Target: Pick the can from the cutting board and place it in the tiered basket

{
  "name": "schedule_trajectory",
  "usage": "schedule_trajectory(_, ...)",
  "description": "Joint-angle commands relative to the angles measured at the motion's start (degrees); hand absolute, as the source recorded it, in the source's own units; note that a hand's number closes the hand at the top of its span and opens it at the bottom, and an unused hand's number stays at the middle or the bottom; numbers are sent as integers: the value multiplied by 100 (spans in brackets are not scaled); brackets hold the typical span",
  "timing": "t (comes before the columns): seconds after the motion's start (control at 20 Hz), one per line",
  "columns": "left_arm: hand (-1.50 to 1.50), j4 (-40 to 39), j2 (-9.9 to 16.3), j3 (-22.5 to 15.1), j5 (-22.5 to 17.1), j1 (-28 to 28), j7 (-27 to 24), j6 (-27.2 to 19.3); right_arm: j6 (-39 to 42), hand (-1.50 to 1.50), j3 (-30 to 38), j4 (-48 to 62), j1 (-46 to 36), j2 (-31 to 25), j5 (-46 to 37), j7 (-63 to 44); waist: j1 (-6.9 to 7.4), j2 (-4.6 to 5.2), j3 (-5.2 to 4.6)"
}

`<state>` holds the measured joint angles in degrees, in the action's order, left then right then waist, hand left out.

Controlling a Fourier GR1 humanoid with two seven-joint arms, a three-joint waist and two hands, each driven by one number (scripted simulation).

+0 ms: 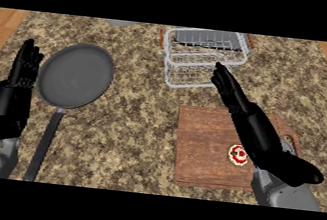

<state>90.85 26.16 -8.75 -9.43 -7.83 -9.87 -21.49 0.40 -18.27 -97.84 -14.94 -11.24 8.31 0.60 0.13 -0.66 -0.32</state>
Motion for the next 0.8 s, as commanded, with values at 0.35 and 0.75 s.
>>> schedule_trajectory(0.35, 0, -88, -570, -393, -91, 317, 454, -133, -1062, 150, 3263, 722, 1296, -729, 1099, 175, -677, 208, 50)
schedule_trajectory(0.75, 0, -252, -834, -750, 120, 78, 779, -153, 2633, -150, 4474, 799, 2452, -1008, 4739, 44, -284, 47, 47)
